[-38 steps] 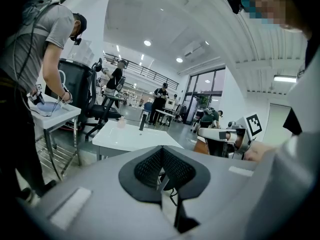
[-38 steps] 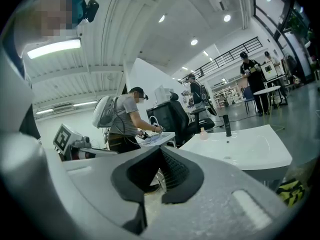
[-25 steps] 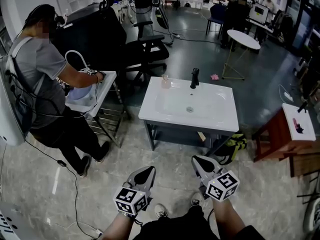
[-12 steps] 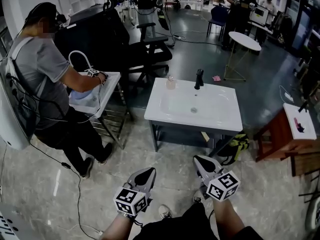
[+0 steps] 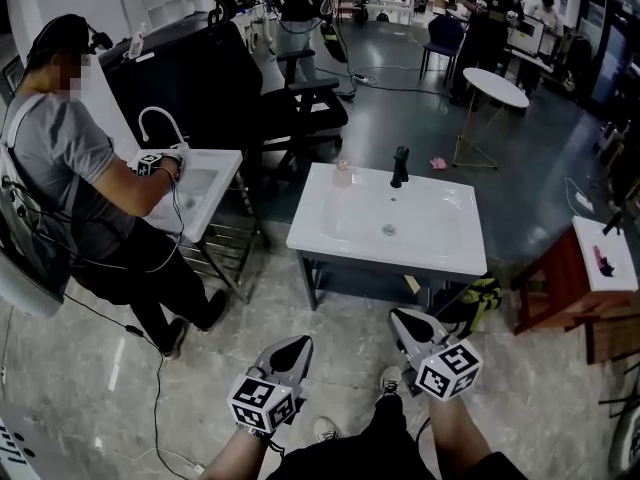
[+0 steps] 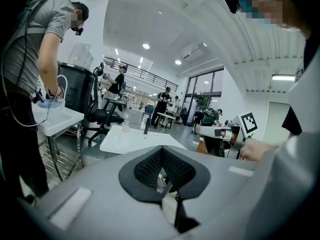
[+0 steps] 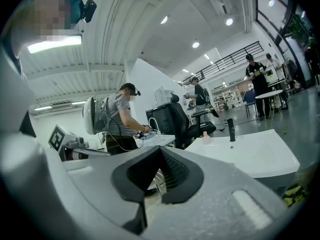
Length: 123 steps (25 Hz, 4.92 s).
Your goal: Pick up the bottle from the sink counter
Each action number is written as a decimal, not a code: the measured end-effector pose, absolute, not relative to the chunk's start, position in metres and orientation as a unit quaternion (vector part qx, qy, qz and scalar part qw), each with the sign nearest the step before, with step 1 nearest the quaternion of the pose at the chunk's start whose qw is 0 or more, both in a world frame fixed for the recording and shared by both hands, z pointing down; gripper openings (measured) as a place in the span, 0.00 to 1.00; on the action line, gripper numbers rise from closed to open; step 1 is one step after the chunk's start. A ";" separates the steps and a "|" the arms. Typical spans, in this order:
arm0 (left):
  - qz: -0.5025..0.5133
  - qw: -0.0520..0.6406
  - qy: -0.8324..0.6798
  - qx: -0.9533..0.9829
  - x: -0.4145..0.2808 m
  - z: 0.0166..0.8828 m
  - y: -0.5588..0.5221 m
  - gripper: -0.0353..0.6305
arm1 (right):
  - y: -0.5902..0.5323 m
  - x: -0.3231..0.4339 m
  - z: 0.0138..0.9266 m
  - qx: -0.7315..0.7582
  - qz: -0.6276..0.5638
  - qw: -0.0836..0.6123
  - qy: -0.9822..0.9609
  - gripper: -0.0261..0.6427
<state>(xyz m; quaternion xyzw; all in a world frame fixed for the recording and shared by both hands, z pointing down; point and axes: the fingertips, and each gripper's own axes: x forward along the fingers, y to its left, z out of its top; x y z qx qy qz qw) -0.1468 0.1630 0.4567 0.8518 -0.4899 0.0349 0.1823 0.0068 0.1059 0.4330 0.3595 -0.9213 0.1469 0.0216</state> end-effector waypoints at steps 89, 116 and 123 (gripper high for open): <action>0.080 0.197 -0.558 0.802 -0.067 0.512 -0.227 0.18 | -0.247 0.076 0.471 0.303 0.187 0.050 -0.933 0.04; 0.121 0.189 -0.560 0.798 -0.117 0.589 -0.388 0.51 | -0.312 0.037 0.520 0.353 0.242 0.069 -0.901 0.04; 0.115 0.182 -0.563 0.798 -0.119 0.602 -0.426 0.51 | -0.325 0.040 0.536 0.367 0.257 0.076 -0.891 0.04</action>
